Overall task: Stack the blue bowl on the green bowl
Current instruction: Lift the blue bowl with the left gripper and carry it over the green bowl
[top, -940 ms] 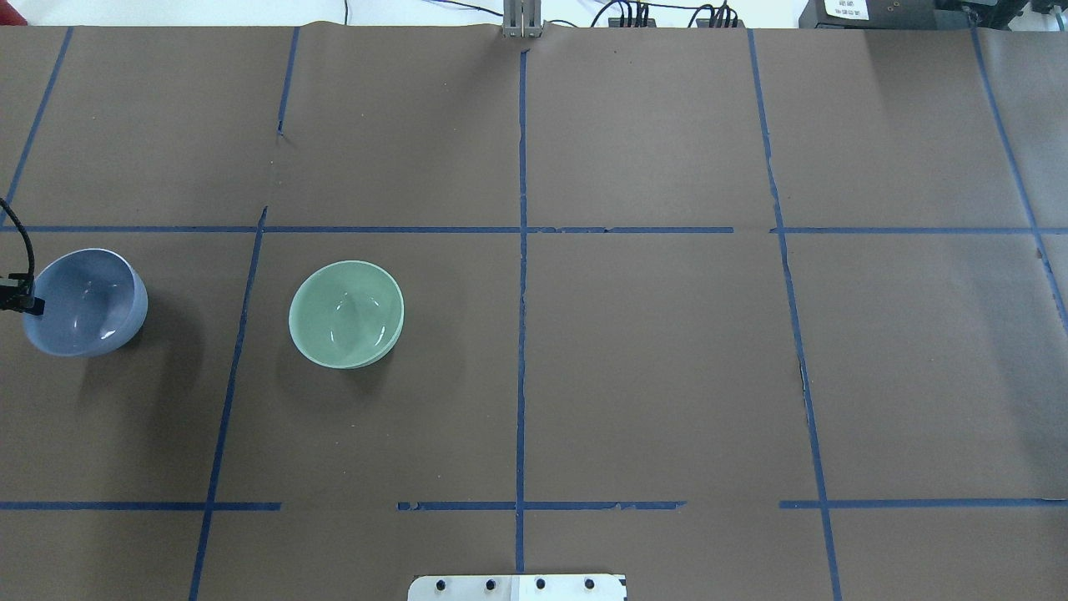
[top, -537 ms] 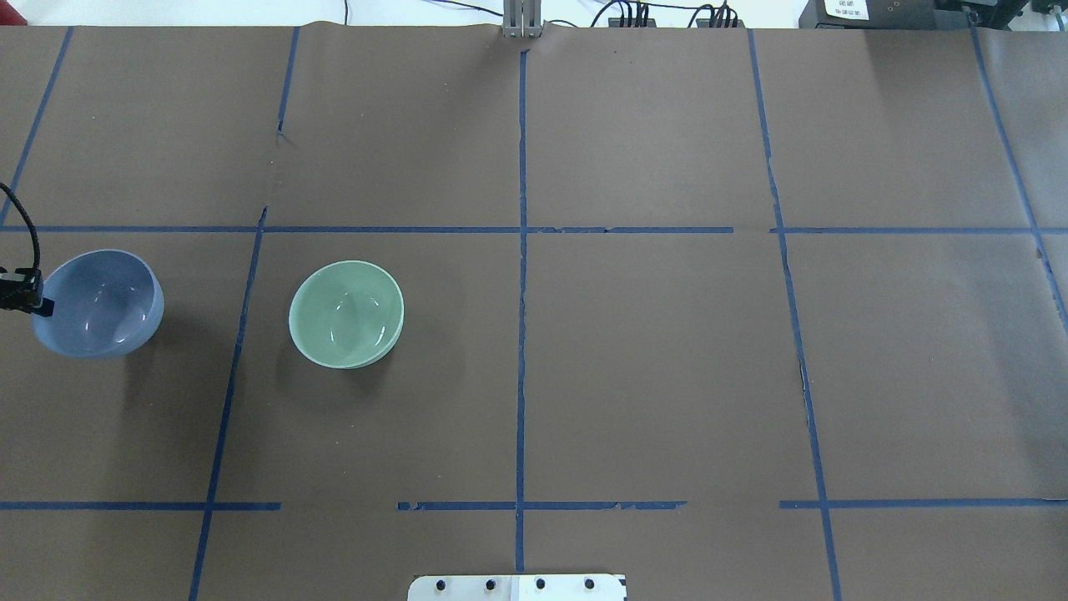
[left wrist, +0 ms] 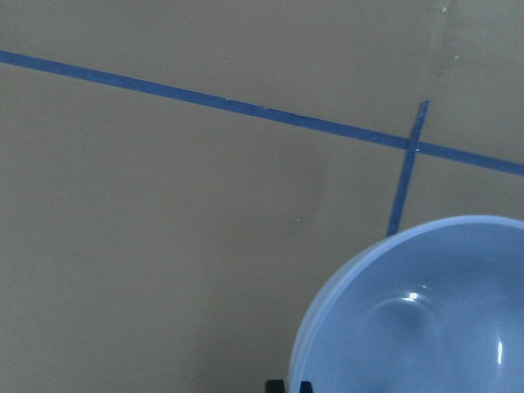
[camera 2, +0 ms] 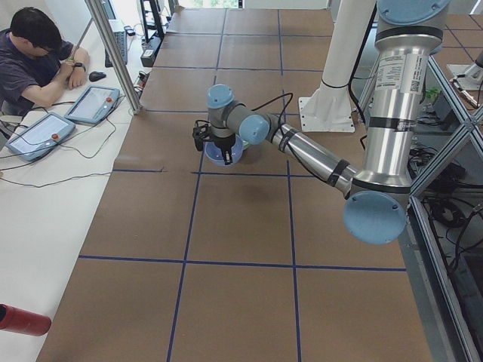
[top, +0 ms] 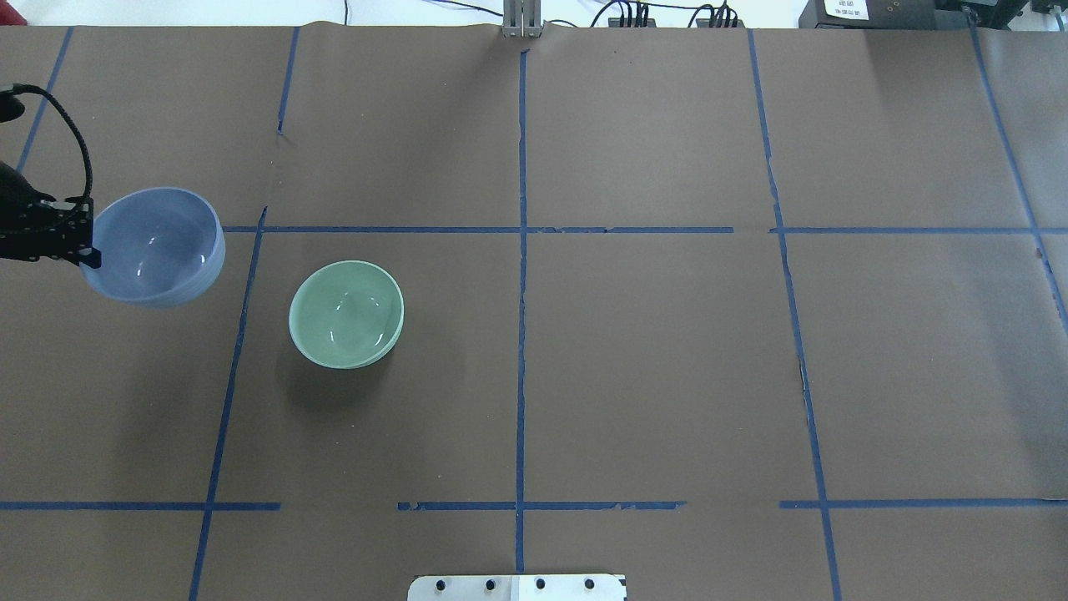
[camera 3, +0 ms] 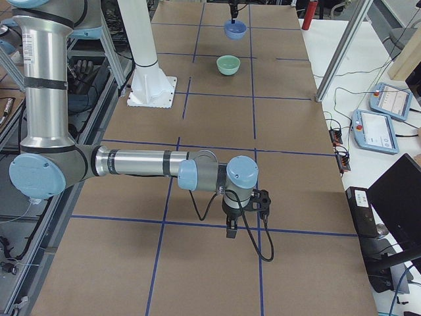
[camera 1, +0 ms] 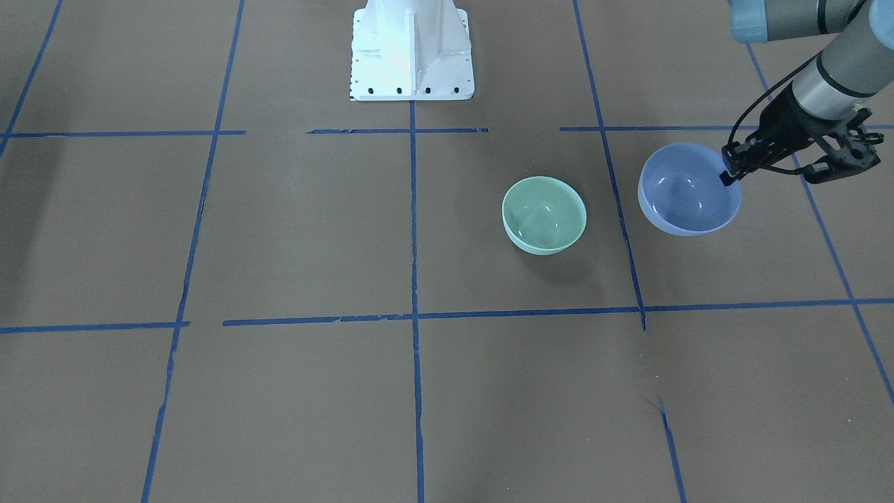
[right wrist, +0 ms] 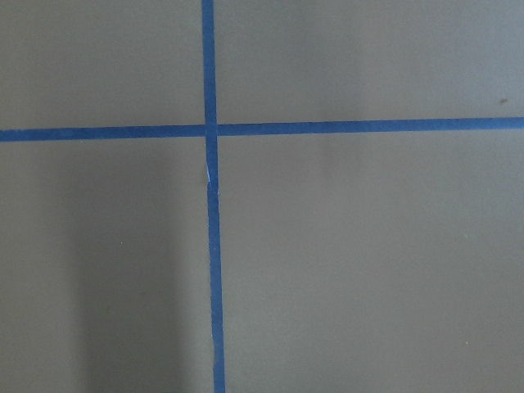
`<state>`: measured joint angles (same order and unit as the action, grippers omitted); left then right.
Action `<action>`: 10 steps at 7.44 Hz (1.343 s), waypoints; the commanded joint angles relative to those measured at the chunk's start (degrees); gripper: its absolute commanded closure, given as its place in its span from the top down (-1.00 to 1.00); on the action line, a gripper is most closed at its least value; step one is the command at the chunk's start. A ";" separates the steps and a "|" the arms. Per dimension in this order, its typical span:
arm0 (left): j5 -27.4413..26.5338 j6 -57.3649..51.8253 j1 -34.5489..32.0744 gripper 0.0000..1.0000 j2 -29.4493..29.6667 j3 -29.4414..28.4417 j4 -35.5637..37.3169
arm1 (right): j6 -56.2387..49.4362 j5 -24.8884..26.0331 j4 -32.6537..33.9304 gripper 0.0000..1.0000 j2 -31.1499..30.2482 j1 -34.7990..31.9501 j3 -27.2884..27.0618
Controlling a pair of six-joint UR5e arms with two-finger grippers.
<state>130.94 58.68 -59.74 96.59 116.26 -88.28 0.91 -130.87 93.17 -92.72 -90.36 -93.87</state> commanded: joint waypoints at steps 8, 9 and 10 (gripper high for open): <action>-7.98 27.54 19.04 -1.00 10.37 -8.15 -10.78 | -0.04 0.00 0.00 1.00 0.00 0.00 0.00; -7.98 27.54 19.92 -1.00 10.37 -9.11 -11.04 | -0.04 0.00 0.00 1.00 0.00 0.00 0.00; -7.98 27.45 20.02 -1.00 10.20 -9.91 -12.09 | -0.04 0.00 0.00 1.00 0.00 0.00 0.00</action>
<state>122.99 86.19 -40.28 106.91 107.40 -99.40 0.88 -130.87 93.16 -92.72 -90.35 -93.87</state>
